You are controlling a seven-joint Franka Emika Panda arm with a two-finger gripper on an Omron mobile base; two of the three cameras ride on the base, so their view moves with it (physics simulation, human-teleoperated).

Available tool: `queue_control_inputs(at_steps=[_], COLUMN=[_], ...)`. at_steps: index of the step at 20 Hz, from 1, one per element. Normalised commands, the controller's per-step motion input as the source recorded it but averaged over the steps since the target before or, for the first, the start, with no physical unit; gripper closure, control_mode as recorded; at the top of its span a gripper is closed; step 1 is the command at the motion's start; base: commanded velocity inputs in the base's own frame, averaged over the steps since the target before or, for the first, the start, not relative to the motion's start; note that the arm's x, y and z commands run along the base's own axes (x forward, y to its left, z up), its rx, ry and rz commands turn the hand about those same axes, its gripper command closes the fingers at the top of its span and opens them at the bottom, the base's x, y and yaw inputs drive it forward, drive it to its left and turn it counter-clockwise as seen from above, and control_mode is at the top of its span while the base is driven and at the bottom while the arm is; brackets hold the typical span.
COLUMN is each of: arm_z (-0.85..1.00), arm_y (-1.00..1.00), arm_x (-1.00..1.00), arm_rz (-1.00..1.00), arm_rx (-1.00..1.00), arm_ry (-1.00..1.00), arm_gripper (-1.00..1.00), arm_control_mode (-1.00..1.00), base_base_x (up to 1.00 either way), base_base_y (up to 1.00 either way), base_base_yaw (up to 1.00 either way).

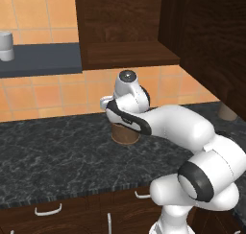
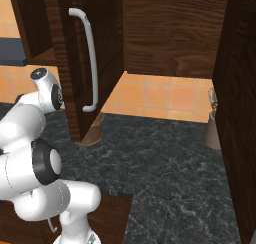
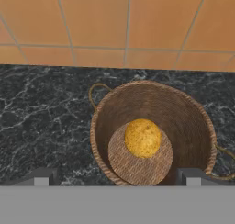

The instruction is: Open the cabinet, pick up the bread from the cabinet and place it in the basket. Then move the basket to the dining counter.

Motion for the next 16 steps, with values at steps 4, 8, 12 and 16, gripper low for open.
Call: queue_control_inputs(at_steps=[4,8,12,16], arm_z=[-0.1,-0.33,-0.69,-0.58], arm_y=[0.0,0.18,0.04,0.0], arm_x=[0.0,0.02,0.11,0.11], arm_rz=[0.47,0.29,0.02,0.0], arm_rx=[-0.1,-0.08,-0.13,-0.13], arm_ry=[0.19,0.34,0.23,0.11], arm_gripper=[-1.0,-1.0,-1.0,-1.0], arm_control_mode=[-1.0,-1.0,-1.0,-1.0], base_base_x=[0.0,0.0,0.0,0.0], base_base_y=[0.0,0.0,0.0,0.0], base_base_yaw=[0.0,0.0,0.0,0.0])
